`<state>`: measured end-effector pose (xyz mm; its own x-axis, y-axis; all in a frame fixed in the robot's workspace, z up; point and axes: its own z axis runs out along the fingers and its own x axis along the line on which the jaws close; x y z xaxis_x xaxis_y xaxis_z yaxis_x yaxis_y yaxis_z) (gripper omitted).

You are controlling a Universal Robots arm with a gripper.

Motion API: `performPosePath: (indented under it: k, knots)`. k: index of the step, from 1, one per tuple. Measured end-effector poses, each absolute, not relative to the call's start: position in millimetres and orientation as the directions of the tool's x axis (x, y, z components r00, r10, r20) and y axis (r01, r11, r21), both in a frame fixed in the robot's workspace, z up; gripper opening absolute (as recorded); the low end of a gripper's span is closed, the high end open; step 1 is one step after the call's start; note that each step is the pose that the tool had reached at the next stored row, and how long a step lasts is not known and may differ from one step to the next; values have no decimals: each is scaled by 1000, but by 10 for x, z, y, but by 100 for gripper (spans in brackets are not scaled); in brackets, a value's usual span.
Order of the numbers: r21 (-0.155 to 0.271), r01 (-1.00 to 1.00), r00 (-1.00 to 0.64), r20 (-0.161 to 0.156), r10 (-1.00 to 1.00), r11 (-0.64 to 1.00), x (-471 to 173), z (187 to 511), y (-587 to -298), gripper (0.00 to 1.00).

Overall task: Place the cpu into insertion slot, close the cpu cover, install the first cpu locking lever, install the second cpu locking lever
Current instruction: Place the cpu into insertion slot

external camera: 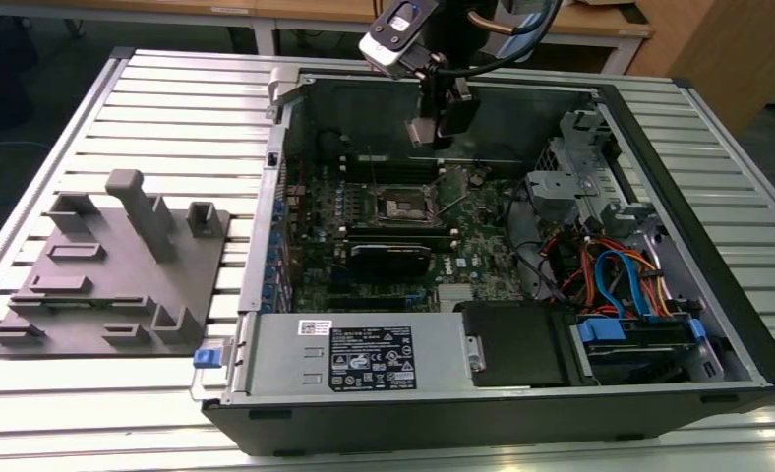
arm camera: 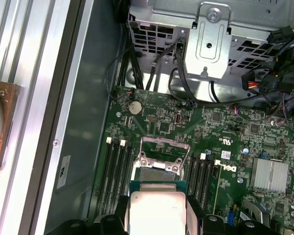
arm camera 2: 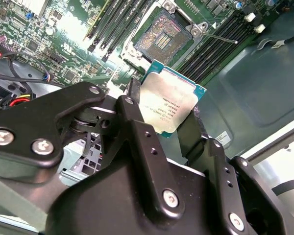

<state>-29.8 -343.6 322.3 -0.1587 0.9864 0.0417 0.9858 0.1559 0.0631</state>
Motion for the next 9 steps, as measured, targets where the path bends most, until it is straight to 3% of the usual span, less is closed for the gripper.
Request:
performPosePath:
  k: [9]
  knots:
    - [63, 997, -47, 42, 998, 44, -298, 3182, -3437, 54]
